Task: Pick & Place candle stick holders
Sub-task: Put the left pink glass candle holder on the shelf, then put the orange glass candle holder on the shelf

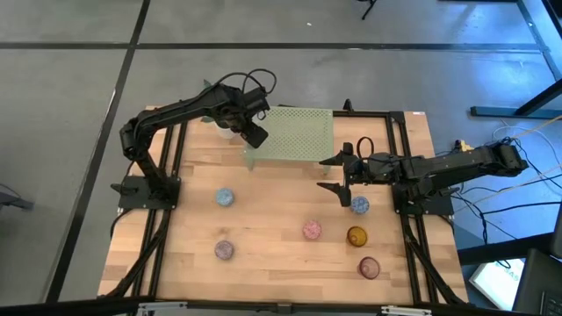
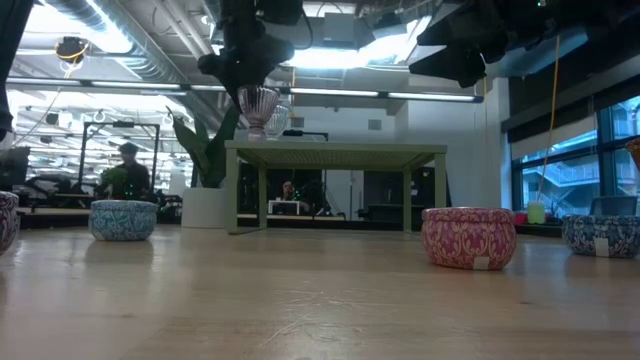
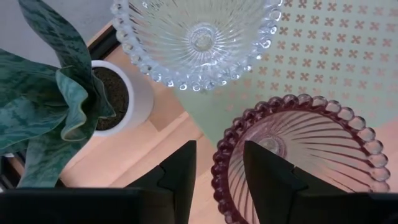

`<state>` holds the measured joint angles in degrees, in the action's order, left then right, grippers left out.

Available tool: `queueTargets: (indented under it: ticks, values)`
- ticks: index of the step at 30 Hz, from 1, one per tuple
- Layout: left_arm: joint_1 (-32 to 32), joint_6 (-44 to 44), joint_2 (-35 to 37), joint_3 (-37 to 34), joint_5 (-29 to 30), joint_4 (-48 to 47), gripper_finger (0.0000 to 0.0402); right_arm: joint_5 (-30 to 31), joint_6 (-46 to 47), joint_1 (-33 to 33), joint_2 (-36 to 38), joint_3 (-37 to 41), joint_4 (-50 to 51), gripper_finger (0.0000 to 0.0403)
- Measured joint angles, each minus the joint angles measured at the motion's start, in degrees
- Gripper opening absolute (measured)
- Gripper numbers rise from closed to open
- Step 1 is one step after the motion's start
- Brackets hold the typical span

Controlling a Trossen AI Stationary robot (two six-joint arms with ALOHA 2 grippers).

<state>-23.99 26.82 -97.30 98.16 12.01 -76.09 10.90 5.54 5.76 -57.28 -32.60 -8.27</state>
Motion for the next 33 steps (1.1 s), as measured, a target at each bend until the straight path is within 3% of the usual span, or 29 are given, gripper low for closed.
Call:
queueTargets:
  ticks: [15, 33]
  values:
    - [0.28, -0.54, 0.91, 0.01, -1.4, -0.59, 0.013, 0.0, 0.0, 0.0, 0.0, 0.02, -0.02, 0.0337]
    - [3.85, -2.04, 12.73, 0.01, 0.41, 0.1, 0.013, 0.0, 0.0, 0.01, 0.0, 0.01, -0.02, 0.0337]
